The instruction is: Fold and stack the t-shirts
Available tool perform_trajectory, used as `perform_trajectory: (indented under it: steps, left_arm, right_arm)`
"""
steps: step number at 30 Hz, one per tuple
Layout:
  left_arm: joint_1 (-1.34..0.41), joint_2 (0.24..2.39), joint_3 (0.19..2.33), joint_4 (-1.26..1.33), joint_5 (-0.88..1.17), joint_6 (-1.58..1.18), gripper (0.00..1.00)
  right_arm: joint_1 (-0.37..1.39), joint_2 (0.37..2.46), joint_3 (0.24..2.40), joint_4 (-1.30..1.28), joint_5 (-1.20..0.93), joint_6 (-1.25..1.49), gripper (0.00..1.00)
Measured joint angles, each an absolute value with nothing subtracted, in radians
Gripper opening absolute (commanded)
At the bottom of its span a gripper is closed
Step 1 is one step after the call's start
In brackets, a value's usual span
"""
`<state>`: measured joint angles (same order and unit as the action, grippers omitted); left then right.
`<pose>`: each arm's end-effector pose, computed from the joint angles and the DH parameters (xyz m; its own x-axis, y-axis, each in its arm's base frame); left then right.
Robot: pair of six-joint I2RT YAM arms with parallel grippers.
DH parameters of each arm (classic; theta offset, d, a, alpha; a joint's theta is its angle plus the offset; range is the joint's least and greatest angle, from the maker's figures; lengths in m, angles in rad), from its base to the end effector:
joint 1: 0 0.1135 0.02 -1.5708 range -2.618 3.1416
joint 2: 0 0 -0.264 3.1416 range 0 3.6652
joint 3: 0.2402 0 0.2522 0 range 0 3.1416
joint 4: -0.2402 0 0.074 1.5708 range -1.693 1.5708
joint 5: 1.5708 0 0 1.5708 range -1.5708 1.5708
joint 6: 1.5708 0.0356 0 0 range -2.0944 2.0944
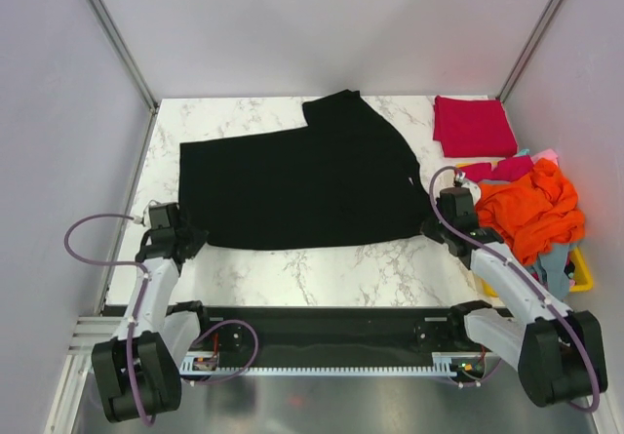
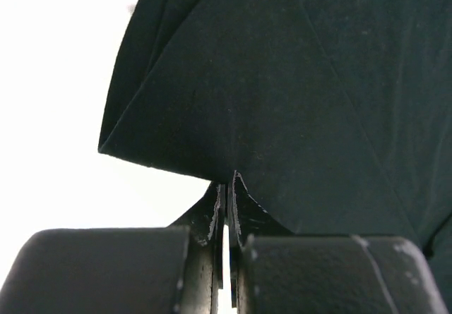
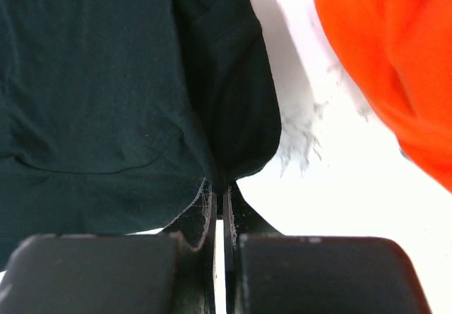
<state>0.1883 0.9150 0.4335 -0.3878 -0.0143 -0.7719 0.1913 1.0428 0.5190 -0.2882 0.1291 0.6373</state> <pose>0.1715 0.0332 0.1788 -0.4008 -0.7864 -0.4701 -0.6640 0.6029 -0.4423 0.2015 0.0343 0.1917 -0.6330 0.4785 -0.6086 0.3423 0.8781 0.3343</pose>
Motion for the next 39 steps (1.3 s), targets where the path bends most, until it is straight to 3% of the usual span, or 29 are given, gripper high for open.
perform_trajectory:
  steps: [4, 7, 8, 9, 10, 11, 12, 14, 21, 24, 30, 35, 37, 39]
  left_arm:
    - [0.188, 0.867, 0.434, -0.46, 0.012, -0.789, 0.02]
    - [0.188, 0.82, 0.434, -0.504, 0.043, -0.803, 0.14]
    - [0.188, 0.802, 0.435, -0.519, 0.057, -0.807, 0.27]
    - [0.188, 0.787, 0.438, -0.533, 0.07, -0.811, 0.37]
    - [0.187, 0.773, 0.443, -0.55, 0.091, -0.818, 0.52]
    - [0.187, 0.764, 0.449, -0.562, 0.114, -0.82, 0.72]
    - [0.187, 0.757, 0.459, -0.578, 0.135, -0.822, 0.81]
    - [0.187, 0.749, 0.493, -0.617, 0.178, -0.826, 0.93]
    - [0.187, 0.748, 0.708, -0.698, 0.249, -0.707, 0.93]
    - [0.187, 0.769, 0.77, -0.689, 0.241, -0.627, 0.92]
    - [0.189, 0.813, 0.76, -0.65, 0.254, -0.552, 0.9]
    - [0.191, 0.876, 0.756, -0.622, 0.295, -0.53, 0.87]
    - [0.191, 0.89, 0.753, -0.617, 0.307, -0.528, 0.87]
    - [0.19, 0.89, 0.747, -0.617, 0.324, -0.526, 0.87]
  right_arm:
    - [0.191, 0.939, 0.501, -0.369, 0.128, 0.649, 0.0]
    - [0.191, 0.868, 0.498, -0.427, 0.125, 0.663, 0.02]
    - [0.191, 0.85, 0.499, -0.443, 0.123, 0.667, 0.08]
    - [0.191, 0.839, 0.499, -0.454, 0.118, 0.671, 0.54]
    - [0.191, 0.829, 0.5, -0.469, 0.107, 0.681, 0.75]
    - [0.191, 0.822, 0.501, -0.486, 0.099, 0.681, 0.87]
    - [0.191, 0.817, 0.503, -0.503, 0.09, 0.685, 0.93]
    - [0.191, 0.805, 0.516, -0.544, 0.074, 0.687, 0.94]
    - [0.2, 0.857, 0.734, -0.612, 0.035, 0.624, 0.94]
    - [0.238, 1.096, 0.989, -0.588, 0.053, 0.569, 0.94]
    - [0.282, 1.785, 1.688, -0.476, 0.076, 0.446, 0.95]
    - [0.279, 2.459, 2.505, -0.437, 0.086, 0.381, 0.95]
    - [0.278, 2.584, 2.573, -0.372, 0.105, 0.376, 0.94]
    - [0.278, 2.624, 2.49, -0.306, 0.132, 0.377, 0.94]
